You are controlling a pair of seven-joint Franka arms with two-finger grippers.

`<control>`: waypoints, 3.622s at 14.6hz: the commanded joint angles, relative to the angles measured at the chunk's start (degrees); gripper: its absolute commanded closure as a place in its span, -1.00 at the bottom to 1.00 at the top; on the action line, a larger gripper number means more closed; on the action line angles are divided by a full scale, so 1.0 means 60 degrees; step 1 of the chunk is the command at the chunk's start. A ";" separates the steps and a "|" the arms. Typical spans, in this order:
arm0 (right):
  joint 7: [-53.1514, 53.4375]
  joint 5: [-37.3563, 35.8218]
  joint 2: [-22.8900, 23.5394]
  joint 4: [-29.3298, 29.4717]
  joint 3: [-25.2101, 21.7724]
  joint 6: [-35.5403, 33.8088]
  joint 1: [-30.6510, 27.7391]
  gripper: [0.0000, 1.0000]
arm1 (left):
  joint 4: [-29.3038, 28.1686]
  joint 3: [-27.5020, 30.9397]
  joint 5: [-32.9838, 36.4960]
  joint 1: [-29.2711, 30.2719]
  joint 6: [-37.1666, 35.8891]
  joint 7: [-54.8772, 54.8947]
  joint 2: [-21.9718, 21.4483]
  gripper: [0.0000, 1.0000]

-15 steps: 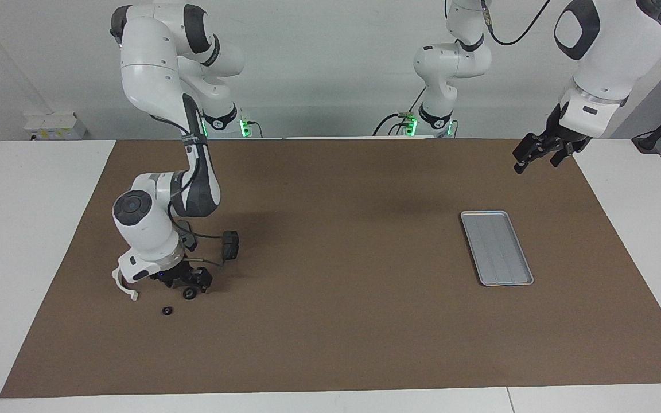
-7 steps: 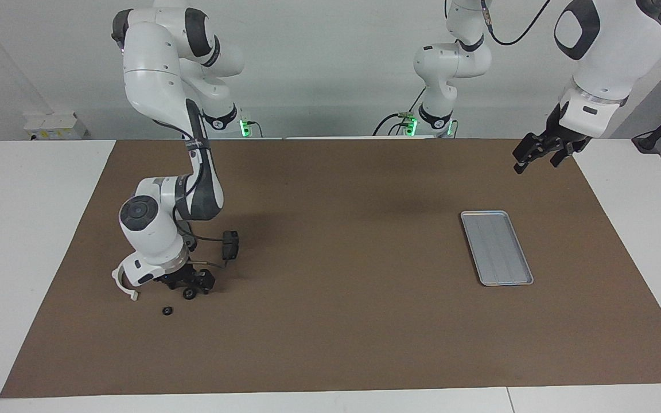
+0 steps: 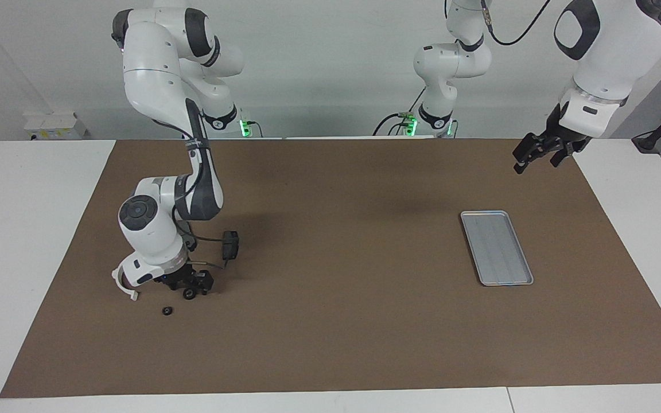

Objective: Pick bearing gear from pile to tray
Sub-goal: 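Grasp one black bearing gear with the right gripper and lift, then carry the bearing gear with the right gripper toward the table center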

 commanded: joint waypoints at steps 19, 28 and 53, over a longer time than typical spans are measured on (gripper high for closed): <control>0.0811 -0.0020 0.0139 -0.0441 0.0054 0.0206 -0.0155 -0.24 | -0.0436 -0.0035 0.0231 -0.0085 -0.0029 0.1640 -0.0358 -1.00; 0.0884 -0.0020 -0.0066 -0.0442 0.0054 -0.0366 -0.0067 -0.13 | -0.0465 0.0082 0.0246 0.0381 0.0380 0.1728 -0.0373 -1.00; 0.5006 0.0903 -0.3274 0.1755 0.0230 -0.6577 0.2917 1.00 | -0.0744 -0.0006 0.0158 -0.0056 0.0835 0.0922 -0.0461 -1.00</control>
